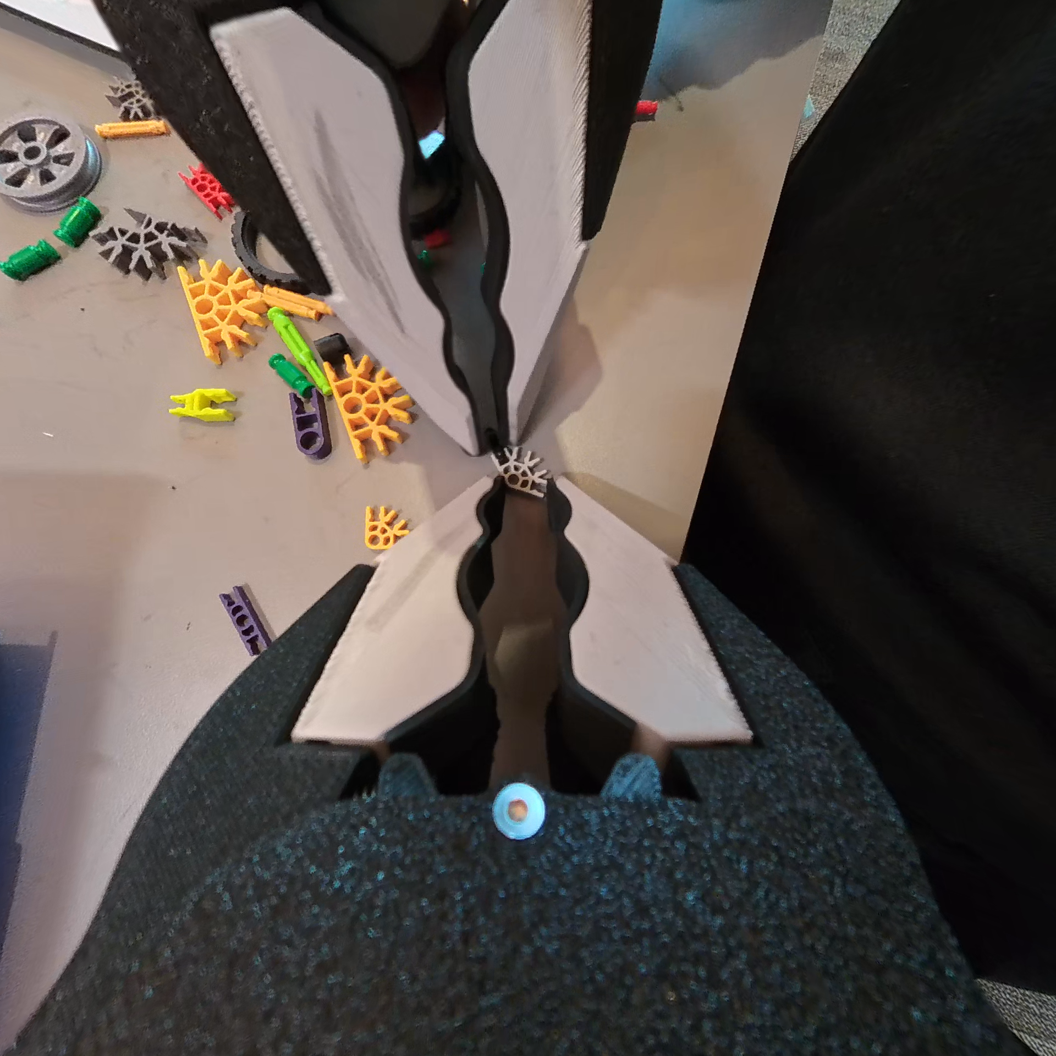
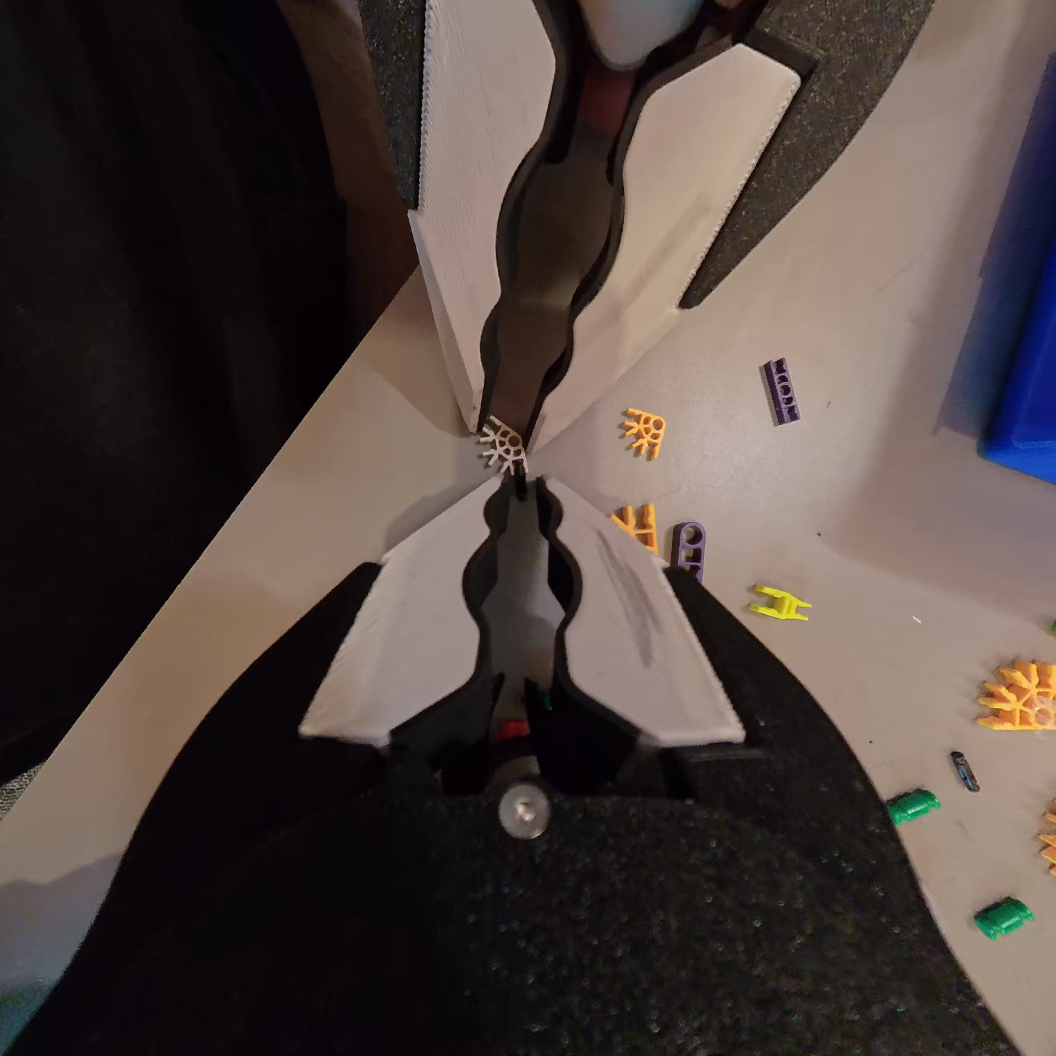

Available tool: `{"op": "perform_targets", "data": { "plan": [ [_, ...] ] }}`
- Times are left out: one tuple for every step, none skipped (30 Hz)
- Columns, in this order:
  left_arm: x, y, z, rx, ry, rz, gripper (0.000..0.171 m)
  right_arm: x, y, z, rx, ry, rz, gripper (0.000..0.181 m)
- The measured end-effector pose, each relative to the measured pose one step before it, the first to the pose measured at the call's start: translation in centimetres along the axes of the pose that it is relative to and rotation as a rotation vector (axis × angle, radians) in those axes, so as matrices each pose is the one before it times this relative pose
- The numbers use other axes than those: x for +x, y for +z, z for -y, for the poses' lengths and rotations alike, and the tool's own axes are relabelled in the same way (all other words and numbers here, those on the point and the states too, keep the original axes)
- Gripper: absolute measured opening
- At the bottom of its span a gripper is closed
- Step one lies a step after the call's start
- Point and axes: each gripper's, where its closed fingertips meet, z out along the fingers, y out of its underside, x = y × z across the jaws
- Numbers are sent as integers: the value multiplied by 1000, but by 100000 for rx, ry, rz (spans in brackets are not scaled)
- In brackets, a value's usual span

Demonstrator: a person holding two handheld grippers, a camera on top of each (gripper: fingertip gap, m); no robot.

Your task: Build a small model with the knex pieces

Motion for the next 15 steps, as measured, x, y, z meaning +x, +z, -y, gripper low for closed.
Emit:
{"op": "perform_targets", "data": {
  "plan": [
    [-1, -1, 2, 47, -38, -29, 13, 58, -56, 6, 182, 301, -163, 11],
    [-1, -1, 1, 43, -54, -18, 13, 65, -98, 43, 456, 307, -245, 11],
    [-4, 9, -4, 21, 6, 25, 13, 47, -117, 81, 793, 262, -61, 10],
    [3, -4, -4, 15, -9, 30, 13, 20, -120, 167, 1233, 319, 126, 10],
    [2, 1, 1, 7, -35, 0, 13, 44, -100, 181, 1257, 308, 55, 7],
    [-4, -1, -1, -9, 11, 22, 13, 61, -48, 184, 1156, 142, -139, 3],
    [6, 3, 3, -14, 1, 11, 13, -23, 15, 117, 712, 190, 335, 0],
    [-4, 4, 4, -11, -18, -8, 13, -21, 89, 21, 89, 74, 309, 0],
    [-2, -1, -3, -20, 1, 16, 13, 6, 108, -57, -362, 31, 67, 0],
    [-6, -2, -4, -27, -4, 44, 13, -20, 136, -146, -950, 97, 251, 0],
    [-2, 11, -3, -5, 7, 62, 13, -26, 128, -147, -835, -189, 211, 0],
    [9, -2, -4, -20, 14, 28, 13, -15, 17, 31, 164, -26, 93, 0],
    [-9, -2, -4, -30, -12, 74, 13, -18, -15, -25, -182, -443, -36, 0],
    [0, -2, -4, -27, -44, 25, 13, -73, 10, -6, -243, -522, 128, 0],
    [17, 3, 2, -19, 7, -71, 13, -97, 27, 0, -187, -167, 411, 0]
  ]
}}
